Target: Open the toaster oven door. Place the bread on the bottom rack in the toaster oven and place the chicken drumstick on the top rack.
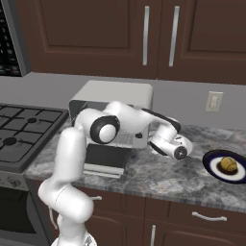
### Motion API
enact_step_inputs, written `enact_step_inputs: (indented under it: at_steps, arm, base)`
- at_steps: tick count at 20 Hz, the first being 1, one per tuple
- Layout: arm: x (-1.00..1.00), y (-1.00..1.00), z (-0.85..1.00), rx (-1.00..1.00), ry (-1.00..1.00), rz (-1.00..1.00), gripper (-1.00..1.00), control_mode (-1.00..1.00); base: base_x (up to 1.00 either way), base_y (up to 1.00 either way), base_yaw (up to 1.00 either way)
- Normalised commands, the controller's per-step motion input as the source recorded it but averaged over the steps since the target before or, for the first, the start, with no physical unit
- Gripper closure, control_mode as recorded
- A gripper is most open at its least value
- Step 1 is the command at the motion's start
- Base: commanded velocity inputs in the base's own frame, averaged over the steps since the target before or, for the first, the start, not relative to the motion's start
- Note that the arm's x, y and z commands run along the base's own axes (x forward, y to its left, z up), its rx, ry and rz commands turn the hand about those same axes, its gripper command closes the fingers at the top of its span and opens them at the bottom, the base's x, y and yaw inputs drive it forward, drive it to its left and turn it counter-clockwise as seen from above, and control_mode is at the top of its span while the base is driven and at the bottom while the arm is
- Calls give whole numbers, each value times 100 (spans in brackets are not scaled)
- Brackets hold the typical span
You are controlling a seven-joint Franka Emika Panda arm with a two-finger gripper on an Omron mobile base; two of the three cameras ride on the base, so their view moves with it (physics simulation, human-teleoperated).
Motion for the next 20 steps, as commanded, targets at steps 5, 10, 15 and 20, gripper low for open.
enact_step_inputs:
  at_steps: [5, 10, 15, 20]
  arm:
    - [33, -32, -34, 0, -2, -12, -100, -100]
    - [28, -35, -23, 0, 0, -7, 100, -100]
    - [3, -47, -12, 0, 5, -1, 100, -100]
    - [-9, -19, 0, 0, 2, 0, 100, -100]
  base:
    - [0, 0, 0]
    - [0, 0, 0]
    - [0, 0, 0]
    - [0, 0, 0]
